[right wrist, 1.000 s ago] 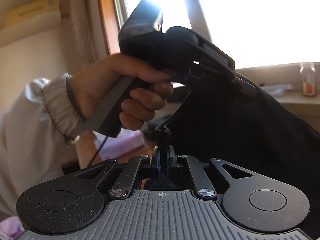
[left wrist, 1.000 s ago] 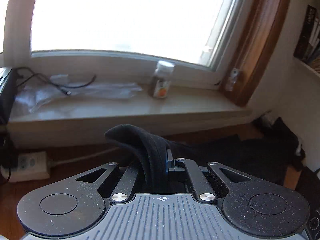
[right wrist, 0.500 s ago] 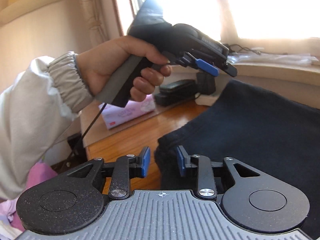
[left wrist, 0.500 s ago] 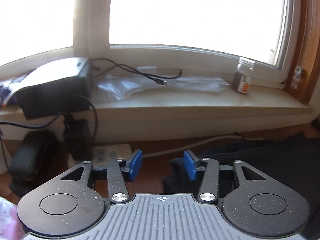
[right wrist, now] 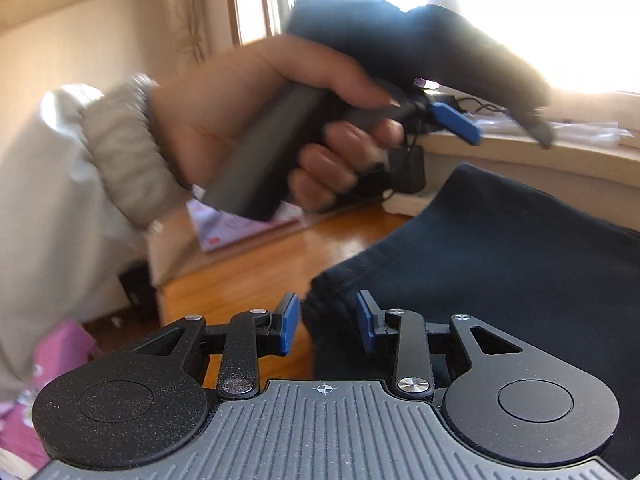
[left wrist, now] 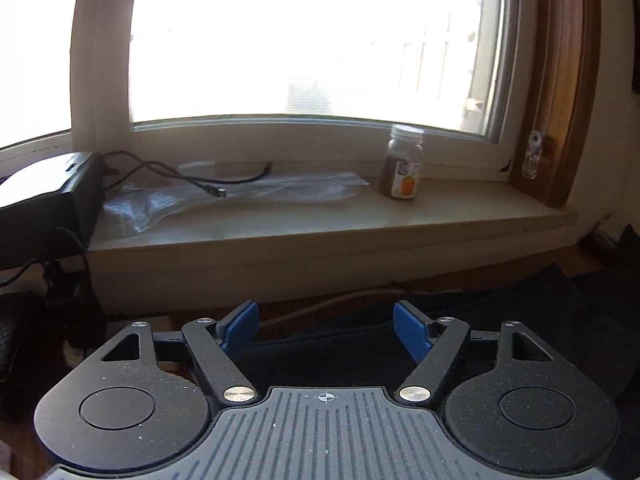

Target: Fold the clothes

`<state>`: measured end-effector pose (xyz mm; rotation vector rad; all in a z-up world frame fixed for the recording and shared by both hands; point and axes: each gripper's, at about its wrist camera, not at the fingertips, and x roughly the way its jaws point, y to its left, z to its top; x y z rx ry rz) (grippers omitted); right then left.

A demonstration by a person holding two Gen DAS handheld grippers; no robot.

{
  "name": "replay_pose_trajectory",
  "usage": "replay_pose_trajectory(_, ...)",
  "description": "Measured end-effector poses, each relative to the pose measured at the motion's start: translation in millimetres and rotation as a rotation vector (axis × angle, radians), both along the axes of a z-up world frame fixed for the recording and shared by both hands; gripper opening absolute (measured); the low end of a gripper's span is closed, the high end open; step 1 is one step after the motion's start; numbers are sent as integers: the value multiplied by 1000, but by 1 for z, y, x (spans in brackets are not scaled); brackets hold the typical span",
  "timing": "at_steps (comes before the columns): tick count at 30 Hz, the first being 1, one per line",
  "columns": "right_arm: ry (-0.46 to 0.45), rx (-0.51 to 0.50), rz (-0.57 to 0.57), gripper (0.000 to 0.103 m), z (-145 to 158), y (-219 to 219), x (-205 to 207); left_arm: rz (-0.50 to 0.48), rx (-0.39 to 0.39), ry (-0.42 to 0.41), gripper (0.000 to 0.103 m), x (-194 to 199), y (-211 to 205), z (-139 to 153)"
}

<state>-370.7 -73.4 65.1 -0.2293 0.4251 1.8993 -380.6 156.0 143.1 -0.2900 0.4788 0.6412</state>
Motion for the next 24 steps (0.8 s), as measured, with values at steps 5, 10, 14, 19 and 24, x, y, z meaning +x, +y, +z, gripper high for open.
replay_pose_trajectory(5, 5, 14, -78, 40, 15, -39, 38, -79, -10, -24, 80, 52, -19, -16)
replay_pose_trajectory(10, -77, 40, -284, 44, 31, -116, 105, -186, -36, -32, 81, 116, -42, -45)
replay_pose_trajectory(14, -146, -21, -485, 44, 30, -176, 167, -258, -38, -29, 82, 154, -56, -65)
replay_pose_trajectory(19, -210, -89, -634, 44, 19, -223, 215, -308, 16, 20, 82, 168, -65, -86)
replay_pose_trajectory(24, -239, -109, -692, 45, 10, -237, 227, -299, -8, -9, 82, 162, -61, -89)
